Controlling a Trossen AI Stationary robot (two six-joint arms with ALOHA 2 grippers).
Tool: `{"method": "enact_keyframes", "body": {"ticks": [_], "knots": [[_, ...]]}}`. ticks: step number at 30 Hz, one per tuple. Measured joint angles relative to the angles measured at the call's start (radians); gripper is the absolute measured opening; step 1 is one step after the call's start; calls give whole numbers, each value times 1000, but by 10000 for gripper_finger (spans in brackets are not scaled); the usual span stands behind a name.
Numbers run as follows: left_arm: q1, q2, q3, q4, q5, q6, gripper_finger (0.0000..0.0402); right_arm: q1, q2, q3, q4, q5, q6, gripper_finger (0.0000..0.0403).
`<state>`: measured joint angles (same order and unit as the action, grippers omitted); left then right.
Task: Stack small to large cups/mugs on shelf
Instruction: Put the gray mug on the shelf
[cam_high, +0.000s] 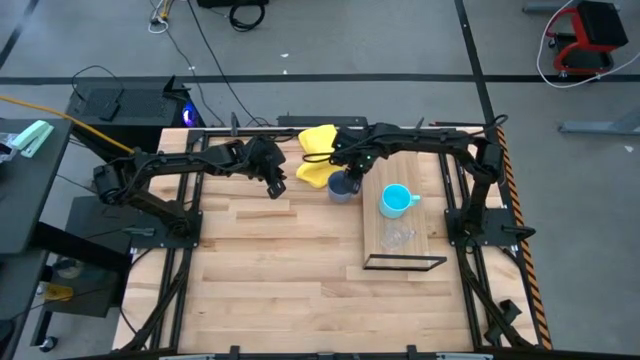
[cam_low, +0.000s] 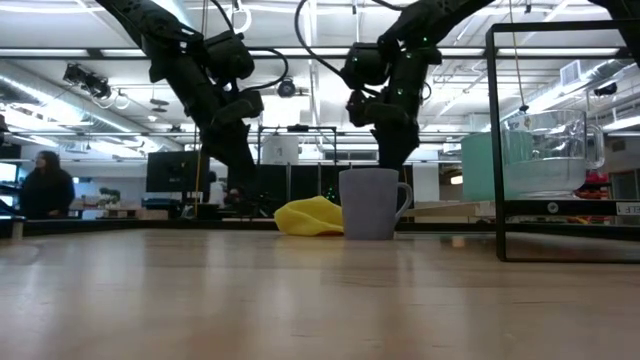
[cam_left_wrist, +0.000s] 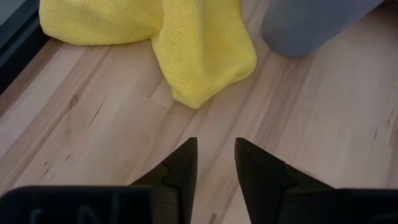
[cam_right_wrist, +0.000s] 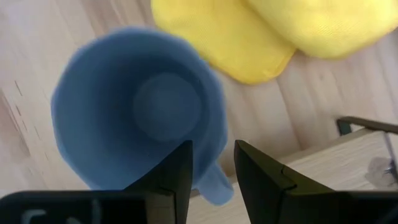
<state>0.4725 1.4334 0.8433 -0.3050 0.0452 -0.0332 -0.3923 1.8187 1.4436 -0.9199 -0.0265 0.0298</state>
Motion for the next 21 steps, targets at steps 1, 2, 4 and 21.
{"method": "enact_keyframes", "body": {"ticks": [1,2,4,21], "knots": [[0,0,0,0,0,0,114,0,0,-8,1,0,0,126],[0,0,0,0,0,0,113,0,0,-15,3,0,0,126],[0,0,0,0,0,0,113,0,0,-26,12,0,0,126],[0,0,0,0,0,-7,114,0,-2,-39,31,-1,16,20]]}}
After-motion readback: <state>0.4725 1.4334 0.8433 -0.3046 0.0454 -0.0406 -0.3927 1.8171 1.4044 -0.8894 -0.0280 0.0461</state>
